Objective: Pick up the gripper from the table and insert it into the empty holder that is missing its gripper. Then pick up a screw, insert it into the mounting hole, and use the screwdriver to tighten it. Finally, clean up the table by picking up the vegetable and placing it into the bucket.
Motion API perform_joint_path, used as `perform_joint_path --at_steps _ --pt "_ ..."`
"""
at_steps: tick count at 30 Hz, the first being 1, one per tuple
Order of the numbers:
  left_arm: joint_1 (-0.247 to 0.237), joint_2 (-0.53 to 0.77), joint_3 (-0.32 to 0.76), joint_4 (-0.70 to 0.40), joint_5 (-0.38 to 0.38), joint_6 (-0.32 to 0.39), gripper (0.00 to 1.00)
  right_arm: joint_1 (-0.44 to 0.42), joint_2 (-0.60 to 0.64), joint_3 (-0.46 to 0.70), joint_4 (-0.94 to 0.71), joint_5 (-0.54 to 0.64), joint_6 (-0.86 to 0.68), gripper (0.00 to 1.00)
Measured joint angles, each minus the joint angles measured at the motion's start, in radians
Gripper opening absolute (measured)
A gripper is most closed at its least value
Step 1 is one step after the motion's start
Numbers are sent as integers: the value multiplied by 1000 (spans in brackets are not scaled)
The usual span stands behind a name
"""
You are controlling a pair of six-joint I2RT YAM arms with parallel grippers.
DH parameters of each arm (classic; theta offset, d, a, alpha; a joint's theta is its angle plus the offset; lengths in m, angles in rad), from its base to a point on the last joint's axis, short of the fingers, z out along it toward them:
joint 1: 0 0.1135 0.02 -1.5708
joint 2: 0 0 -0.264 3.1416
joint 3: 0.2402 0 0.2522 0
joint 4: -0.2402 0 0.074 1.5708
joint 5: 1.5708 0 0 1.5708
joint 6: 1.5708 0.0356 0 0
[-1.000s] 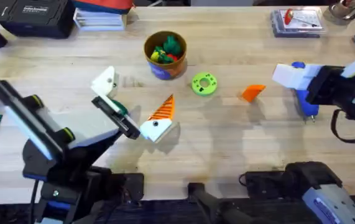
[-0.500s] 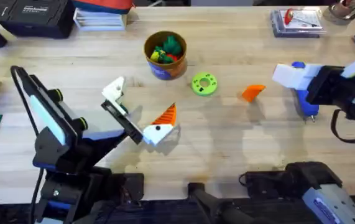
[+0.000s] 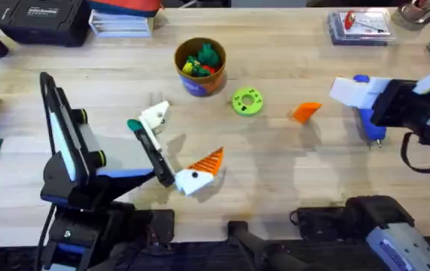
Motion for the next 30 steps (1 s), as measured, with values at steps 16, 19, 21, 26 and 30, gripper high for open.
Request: perform_joint_path --at_steps 16,19,21,26,30 --pt "0 0 0 -11 93 0 985 0 0 0 0 0 0 994" --pt "0 0 0 -11 95 0 985 0 0 0 0 0 0 994" --pt "0 0 0 -11 95 0 985 0 0 0 0 0 0 994" --pt "0 0 0 -11 95 0 985 0 0 0 0 0 0 994" --pt "0 0 0 -11 95 0 985 0 0 0 0 0 0 994"
